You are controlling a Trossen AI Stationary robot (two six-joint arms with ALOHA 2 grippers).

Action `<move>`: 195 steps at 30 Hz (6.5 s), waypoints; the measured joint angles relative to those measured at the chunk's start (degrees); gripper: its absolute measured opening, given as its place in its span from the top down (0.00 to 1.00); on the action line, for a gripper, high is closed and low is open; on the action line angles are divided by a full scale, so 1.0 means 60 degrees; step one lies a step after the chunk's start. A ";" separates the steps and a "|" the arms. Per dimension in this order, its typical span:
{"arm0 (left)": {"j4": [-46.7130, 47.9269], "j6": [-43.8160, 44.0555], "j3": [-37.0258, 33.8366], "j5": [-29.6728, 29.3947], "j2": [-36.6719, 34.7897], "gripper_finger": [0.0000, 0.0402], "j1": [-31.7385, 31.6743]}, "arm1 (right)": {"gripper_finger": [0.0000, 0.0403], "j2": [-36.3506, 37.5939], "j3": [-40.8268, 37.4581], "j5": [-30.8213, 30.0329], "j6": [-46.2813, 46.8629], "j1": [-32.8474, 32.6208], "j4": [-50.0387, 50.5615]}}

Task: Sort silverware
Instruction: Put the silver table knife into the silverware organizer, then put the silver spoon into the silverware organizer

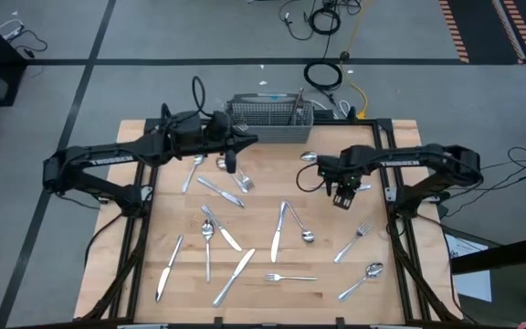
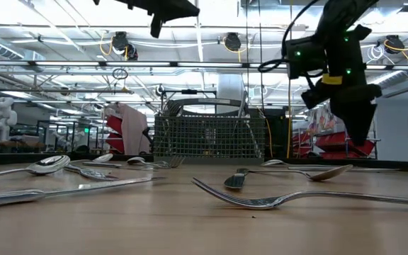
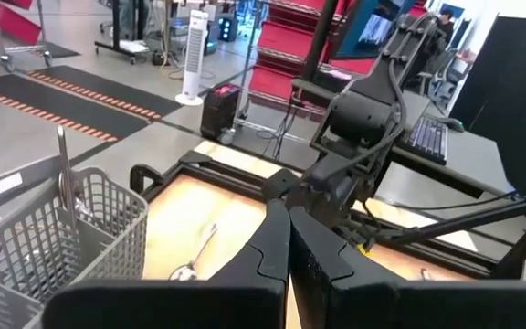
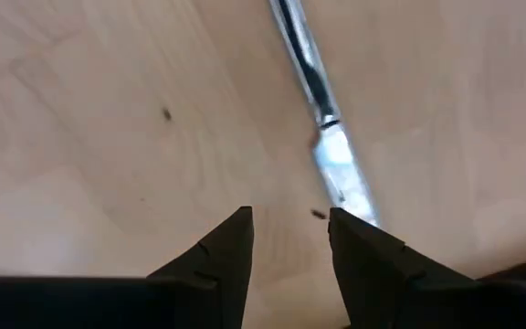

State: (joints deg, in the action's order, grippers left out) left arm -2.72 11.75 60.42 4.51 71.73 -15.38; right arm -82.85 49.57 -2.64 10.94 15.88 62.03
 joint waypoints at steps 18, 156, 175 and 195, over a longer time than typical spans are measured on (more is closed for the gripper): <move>-0.0050 -0.0069 0.0000 0.0000 0.0127 0.98 0.0004 | 0.44 -0.0345 0.0100 -0.0355 -0.2019 0.0424 -0.1802; -0.0522 0.0313 -0.1588 0.3583 -0.3047 0.98 -0.0754 | 0.84 0.0714 0.4208 0.0281 0.2464 -0.2807 -0.1429; 0.0401 0.0739 -0.1588 0.4406 -0.3345 0.98 -0.0721 | 0.62 -0.2157 0.2235 0.0235 0.6012 -0.4016 -0.3976; 0.0923 0.0725 -0.1588 0.4539 -0.3345 0.98 -0.0721 | 0.59 -0.4219 0.2292 -0.0397 0.6784 -0.4433 -0.3826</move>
State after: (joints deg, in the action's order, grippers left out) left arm 2.82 16.10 50.89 31.75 51.66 -19.70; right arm -108.16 63.32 -5.03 51.65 -10.72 39.07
